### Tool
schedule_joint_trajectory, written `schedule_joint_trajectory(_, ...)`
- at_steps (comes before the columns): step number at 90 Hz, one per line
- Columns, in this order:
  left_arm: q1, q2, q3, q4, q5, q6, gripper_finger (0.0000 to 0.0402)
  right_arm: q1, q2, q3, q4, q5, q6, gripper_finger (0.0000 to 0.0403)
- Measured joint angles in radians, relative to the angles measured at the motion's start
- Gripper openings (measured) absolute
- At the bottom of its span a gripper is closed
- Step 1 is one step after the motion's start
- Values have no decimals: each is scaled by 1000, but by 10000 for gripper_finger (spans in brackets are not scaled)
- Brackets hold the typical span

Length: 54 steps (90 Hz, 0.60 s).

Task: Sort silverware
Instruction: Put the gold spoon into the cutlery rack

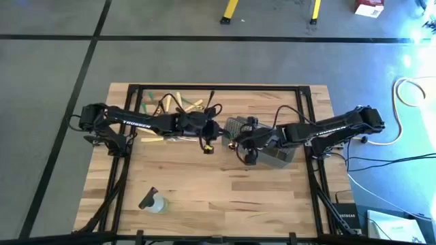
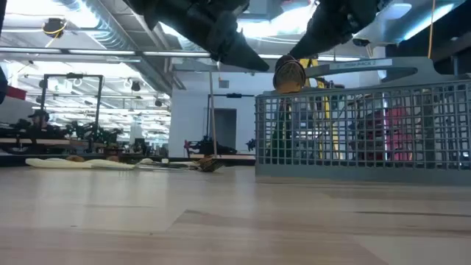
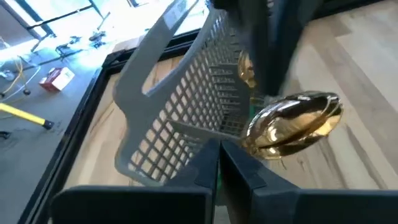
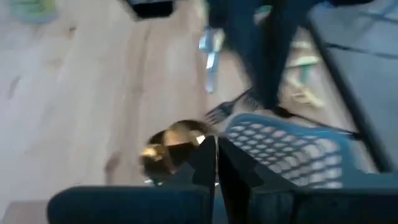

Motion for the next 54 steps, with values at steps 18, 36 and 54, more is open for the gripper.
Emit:
schedule_joint_trajectory(18,2,0,0,-2,-8,-2,0,-21,35,4,-7,-61,-1,0)
schedule_joint_trajectory(36,8,0,0,-20,-19,5,0,-20,-15,-2,-43,-47,-19,0)
schedule_joint_trajectory(54,70,0,0,-137,-119,-83,0,-19,-80,-2,-60,8,-20,0)
